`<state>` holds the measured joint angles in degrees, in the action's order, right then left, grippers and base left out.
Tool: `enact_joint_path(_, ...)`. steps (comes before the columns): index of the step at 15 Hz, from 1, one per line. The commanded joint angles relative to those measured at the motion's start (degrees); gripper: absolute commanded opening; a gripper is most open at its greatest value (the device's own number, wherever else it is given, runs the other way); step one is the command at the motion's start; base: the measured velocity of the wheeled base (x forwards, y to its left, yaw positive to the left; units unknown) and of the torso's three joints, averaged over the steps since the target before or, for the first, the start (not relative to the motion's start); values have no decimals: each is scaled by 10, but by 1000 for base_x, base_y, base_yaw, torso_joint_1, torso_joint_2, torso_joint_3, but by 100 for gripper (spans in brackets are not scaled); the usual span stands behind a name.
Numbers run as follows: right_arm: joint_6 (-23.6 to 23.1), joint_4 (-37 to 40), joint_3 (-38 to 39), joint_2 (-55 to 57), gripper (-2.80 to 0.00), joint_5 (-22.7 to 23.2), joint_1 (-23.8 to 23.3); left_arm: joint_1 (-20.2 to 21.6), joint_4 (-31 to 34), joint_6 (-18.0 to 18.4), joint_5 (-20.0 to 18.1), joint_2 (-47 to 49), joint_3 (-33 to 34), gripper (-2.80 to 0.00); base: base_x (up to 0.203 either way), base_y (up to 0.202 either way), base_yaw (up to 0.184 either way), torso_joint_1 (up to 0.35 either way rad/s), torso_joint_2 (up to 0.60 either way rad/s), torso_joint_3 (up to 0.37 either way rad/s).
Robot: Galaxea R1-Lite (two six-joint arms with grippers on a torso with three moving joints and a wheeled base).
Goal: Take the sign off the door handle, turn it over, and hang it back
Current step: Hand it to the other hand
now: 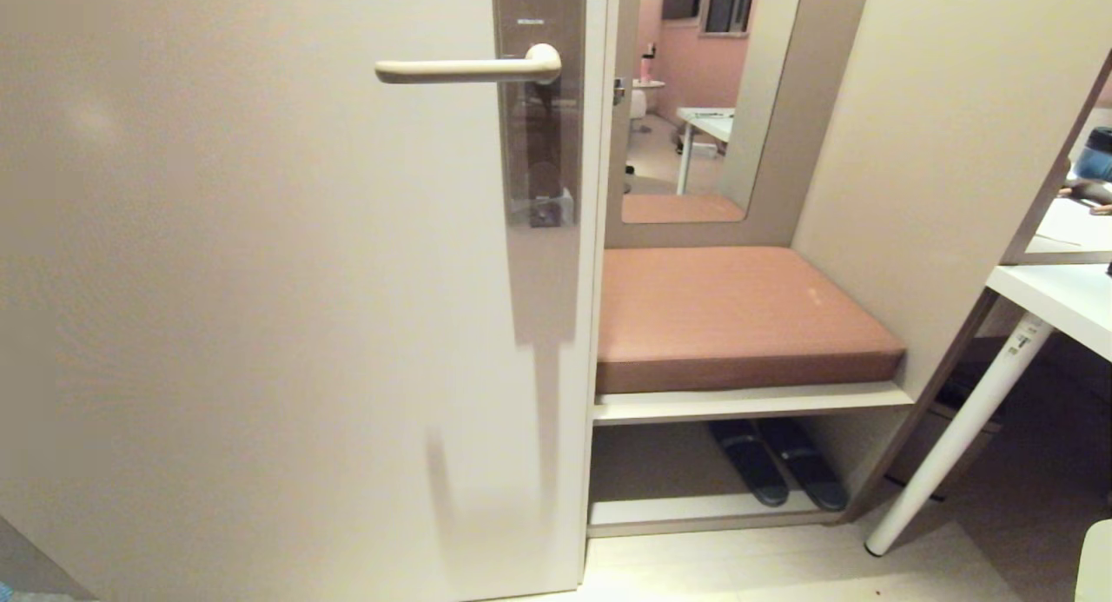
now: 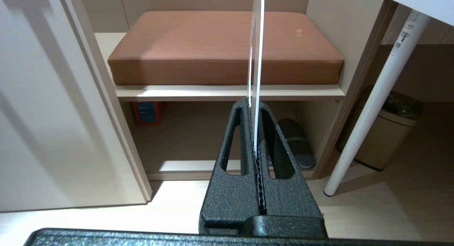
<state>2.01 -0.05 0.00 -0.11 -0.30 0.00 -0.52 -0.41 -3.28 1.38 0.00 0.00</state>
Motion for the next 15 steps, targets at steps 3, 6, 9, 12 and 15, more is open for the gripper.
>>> enact_joint_path(3,0,0,0,1,-280,0,0,0,0,-1,0,0,0,-280,0,0,0,0,0,0)
enact_joint_path(6,0,0,0,1,-280,0,0,0,0,0,-1,0,0,-280,0,-77,9,2,0,2)
enact_joint_path(9,0,0,0,1,-280,0,0,0,0,0,0,0,0,-280,0,-193,0,0,4,4)
enact_joint_path(12,0,0,0,1,-280,0,1,0,0,0,0,0,0,-280,0,-190,0,1,3,4)
enact_joint_path(15,0,0,0,1,-280,0,1,0,0,0,0,0,0,-280,0,-166,3,4,2,1)
